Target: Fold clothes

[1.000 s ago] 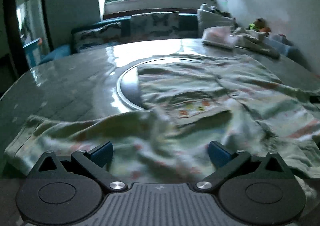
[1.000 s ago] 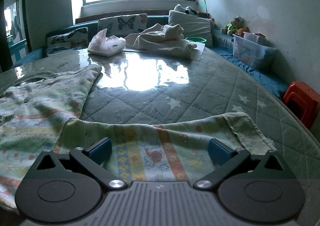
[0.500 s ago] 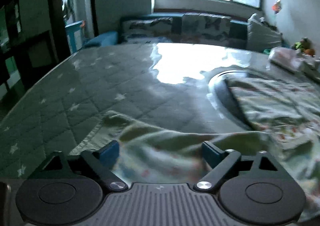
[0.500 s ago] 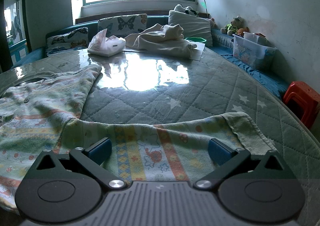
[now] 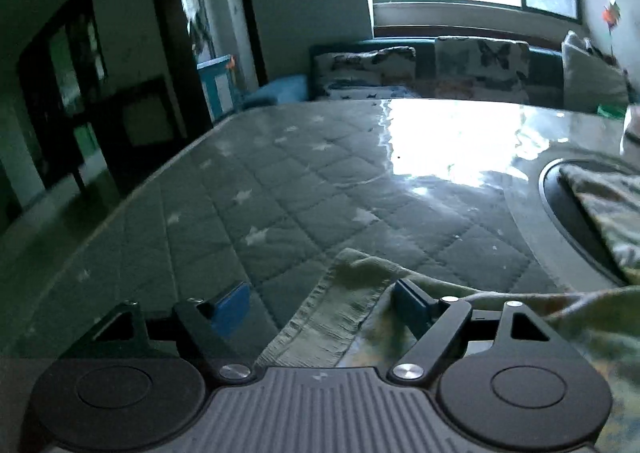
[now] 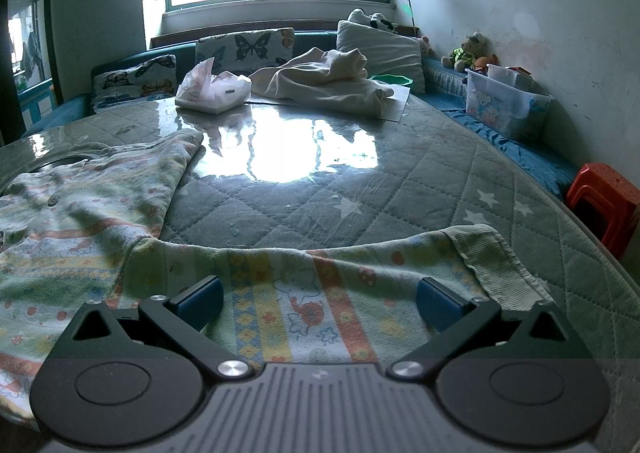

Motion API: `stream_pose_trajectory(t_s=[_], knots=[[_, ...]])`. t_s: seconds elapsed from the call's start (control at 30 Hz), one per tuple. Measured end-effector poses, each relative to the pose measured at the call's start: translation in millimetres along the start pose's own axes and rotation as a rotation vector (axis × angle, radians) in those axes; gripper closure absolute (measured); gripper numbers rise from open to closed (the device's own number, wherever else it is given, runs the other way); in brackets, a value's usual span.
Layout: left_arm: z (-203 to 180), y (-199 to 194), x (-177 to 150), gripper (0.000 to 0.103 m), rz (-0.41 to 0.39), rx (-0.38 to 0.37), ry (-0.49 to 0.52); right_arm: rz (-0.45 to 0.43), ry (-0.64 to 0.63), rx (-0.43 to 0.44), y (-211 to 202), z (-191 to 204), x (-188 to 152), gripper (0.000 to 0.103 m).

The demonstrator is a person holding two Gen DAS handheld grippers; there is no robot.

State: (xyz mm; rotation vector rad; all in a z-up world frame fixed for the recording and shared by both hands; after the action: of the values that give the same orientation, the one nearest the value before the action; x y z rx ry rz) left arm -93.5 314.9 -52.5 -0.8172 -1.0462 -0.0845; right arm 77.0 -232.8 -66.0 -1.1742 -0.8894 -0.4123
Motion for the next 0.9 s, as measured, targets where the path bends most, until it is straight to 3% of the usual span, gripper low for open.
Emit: stream_pose_trajectory(t_s=[0.07,0.2,0.4,0.5,0.77,0.9], knots=[[-2,-6,3,0.023,0.005,0.005,0.012,0.0,0.0,0.0,0,0,0,0.0],[-24,-38,7,0.016,-0.026,-0.118,0.016,0.0,-0.001,-0.001,0,0,0,0.0],[-78,-77,-8,0.012,-0.057,-0.313,0.103,0.0,0.0,0.0,0,0,0,0.0],[-94,-75,-24,0.01,-0.059,-0.257,0.201,-0.001,0.001,0.0,0,0,0,0.0],[-89,-79,-25,0.01,-0.058,-0.239,0.191,-0.005,-0.02,0.001,-4,6,2,0.0],[-88,-74,-23,0.008,-0.051,-0.239,0.187,-0.002,-0.103,0.104,-17,44,16,0.0]])
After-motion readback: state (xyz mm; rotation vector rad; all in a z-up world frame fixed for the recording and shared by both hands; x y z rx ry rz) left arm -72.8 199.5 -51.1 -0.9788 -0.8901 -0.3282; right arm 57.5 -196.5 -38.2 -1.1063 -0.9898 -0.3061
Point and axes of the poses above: each gripper's, at about its wrist camera, not at the fingertips, and y roughly the way its jaws point, z to its left, x to its top, the point moved 4 cm from there along y, roughly the way its jaws point, and after that the axes turned 10 degrees about x, right-handed, at the moved point
